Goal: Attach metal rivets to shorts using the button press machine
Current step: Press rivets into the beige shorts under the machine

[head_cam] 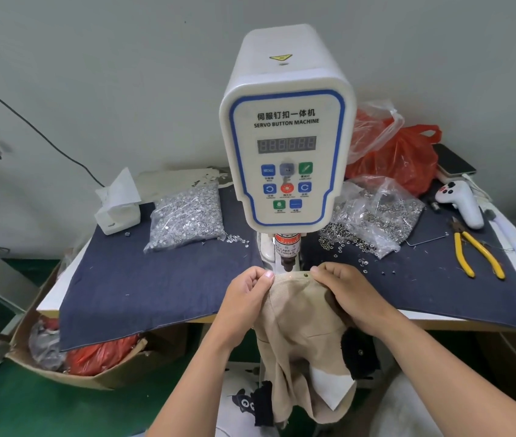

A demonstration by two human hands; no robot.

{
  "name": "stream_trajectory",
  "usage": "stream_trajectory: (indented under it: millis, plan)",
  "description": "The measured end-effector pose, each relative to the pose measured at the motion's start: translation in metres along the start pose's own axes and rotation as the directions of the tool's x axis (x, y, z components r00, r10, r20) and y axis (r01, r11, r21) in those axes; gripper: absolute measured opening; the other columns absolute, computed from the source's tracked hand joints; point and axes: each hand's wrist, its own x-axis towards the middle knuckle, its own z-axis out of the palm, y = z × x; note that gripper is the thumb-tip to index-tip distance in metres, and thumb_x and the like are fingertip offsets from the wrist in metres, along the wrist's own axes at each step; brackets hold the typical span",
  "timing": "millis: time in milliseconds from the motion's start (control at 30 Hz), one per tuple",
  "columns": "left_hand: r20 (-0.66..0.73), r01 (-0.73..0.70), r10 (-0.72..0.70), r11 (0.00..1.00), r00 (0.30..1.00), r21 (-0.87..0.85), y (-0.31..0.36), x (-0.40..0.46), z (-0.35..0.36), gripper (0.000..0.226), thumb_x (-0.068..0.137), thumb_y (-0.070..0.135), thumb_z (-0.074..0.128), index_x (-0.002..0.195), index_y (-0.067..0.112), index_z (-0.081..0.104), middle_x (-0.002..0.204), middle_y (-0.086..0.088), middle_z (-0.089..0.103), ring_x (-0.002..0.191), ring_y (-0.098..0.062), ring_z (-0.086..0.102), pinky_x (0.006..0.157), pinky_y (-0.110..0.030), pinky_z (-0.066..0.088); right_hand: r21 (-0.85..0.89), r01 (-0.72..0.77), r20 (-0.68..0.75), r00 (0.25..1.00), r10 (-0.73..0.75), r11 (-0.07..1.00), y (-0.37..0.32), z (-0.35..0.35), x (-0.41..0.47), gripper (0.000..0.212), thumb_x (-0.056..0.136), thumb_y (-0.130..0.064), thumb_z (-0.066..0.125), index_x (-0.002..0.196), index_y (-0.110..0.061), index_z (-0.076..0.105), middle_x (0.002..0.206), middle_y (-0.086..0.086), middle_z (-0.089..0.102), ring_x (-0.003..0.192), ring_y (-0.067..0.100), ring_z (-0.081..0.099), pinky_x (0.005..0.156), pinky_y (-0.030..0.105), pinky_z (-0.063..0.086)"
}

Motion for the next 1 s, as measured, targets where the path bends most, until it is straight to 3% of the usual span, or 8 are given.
stream_trajectory:
  millis: [233,400,767,1000]
  plan:
    - [0.017,0.042,-0.041,0.997,0.999,-0.058,0.0017,0.0002,-0.0001,0.031,0.095,0.047,0.054,0.076,0.023,0.058,0.076,0.003,0.053,0.074,-0.013,0.046,0.072,-0.035,0.039,-0.021,0.012,0.003,1.0,-0.012,1.0,0.0004,-0.0006,-0.0022,0.042,0.099,-0.033,0.061,0.062,-0.025,0.045,0.064,-0.005,0.035,0.063,0.009,0.031,0.061,0.034,0.027]
    - [0.032,0.041,-0.039,0.997,0.999,-0.065,0.0004,0.0002,-0.0004,0.039,0.097,0.047,0.053,0.08,0.012,0.055,0.079,0.0,0.052,0.076,-0.017,0.045,0.074,-0.038,0.039,-0.018,0.02,-0.009,1.0,-0.02,1.0,0.001,-0.0012,-0.003,0.04,0.097,-0.036,0.061,0.062,-0.025,0.047,0.063,-0.005,0.035,0.063,0.009,0.031,0.061,0.034,0.027]
    - [0.04,0.014,-0.012,0.999,0.999,-0.052,-0.0028,0.0011,0.0008,0.032,0.099,0.046,0.051,0.077,0.023,0.056,0.077,0.004,0.052,0.074,-0.011,0.045,0.071,-0.032,0.039,-0.062,0.049,0.011,0.999,-0.049,0.997,0.0055,-0.0034,-0.0016,0.045,0.1,-0.035,0.06,0.058,-0.027,0.047,0.059,-0.01,0.036,0.059,0.006,0.032,0.058,0.029,0.029]
    - [0.037,0.015,-0.013,0.999,0.999,-0.052,-0.0025,0.0008,0.001,0.034,0.099,0.044,0.052,0.077,0.018,0.055,0.075,0.004,0.051,0.073,-0.011,0.044,0.068,-0.029,0.038,-0.067,0.036,0.017,0.999,-0.034,0.997,0.0053,-0.0037,-0.001,0.045,0.101,-0.035,0.06,0.059,-0.026,0.047,0.058,-0.01,0.036,0.058,0.006,0.031,0.057,0.028,0.028]
